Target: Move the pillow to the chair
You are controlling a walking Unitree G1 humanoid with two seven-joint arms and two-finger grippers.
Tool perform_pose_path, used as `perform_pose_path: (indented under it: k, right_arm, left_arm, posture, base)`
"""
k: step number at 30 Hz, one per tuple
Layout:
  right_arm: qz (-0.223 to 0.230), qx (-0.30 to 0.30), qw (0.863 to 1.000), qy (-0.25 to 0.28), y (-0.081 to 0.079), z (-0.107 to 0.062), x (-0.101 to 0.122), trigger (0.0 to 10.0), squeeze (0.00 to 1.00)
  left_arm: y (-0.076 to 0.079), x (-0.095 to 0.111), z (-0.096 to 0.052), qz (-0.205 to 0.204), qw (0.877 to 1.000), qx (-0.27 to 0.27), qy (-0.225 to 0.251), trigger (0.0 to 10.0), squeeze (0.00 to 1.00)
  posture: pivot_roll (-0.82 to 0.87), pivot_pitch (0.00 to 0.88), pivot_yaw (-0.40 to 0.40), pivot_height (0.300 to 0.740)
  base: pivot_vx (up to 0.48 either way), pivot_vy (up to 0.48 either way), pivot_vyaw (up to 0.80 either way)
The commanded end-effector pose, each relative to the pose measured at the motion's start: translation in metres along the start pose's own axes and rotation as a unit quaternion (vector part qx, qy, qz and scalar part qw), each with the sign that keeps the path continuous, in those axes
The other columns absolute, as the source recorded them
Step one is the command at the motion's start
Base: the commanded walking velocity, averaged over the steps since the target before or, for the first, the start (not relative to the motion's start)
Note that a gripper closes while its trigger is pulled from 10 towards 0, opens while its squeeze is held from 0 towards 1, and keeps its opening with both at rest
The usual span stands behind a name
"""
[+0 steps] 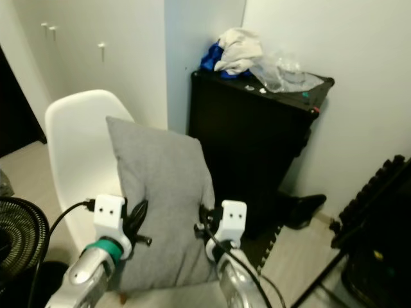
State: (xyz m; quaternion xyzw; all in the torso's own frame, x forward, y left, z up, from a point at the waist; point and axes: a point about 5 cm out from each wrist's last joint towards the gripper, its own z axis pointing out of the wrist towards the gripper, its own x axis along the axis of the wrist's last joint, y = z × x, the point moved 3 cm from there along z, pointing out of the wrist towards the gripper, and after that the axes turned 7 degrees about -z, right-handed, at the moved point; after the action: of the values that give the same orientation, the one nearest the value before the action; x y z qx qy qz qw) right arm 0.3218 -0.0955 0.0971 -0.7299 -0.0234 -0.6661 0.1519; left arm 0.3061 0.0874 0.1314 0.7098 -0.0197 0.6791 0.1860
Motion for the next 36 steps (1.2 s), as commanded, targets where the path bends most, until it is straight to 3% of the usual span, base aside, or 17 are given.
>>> perform_pose_path:
  k: [1,8,28,36]
  right_arm:
    - [-0.014,0.037,0.999,0.004,-0.021,0.002,0.004,10.0,0.00]
    - [-0.005,0.038,0.999,0.004,-0.022,0.002,0.002,10.0,0.00]
    - [-0.009,0.063,0.997,-0.035,-0.028,-0.001,-0.012,10.0,0.00]
    - [-0.014,0.068,0.996,-0.050,-0.027,-0.001,-0.016,10.0,0.00]
  left_arm:
    - [0.009,0.003,0.000,-0.001,1.000,-0.027,0.012,10.0,0.00]
    - [0.009,0.003,0.000,-0.001,1.000,-0.026,0.012,10.0,0.00]
    - [0.004,0.003,0.000,-0.001,1.000,-0.009,0.010,10.0,0.00]
    - [0.001,0.002,0.001,0.009,1.000,0.004,0.007,10.0,0.00]
  posture:
    - [0.01,0.051,0.043,0.740]
    - [0.01,0.052,0.044,0.740]
    - [0.02,0.073,0.036,0.740]
    - [0.02,0.073,0.038,0.740]
  base:
    - [0.345,0.000,0.80]
    - [0.348,0.000,0.80]
    - [0.340,0.000,0.00]
    - [0.000,0.000,0.00]
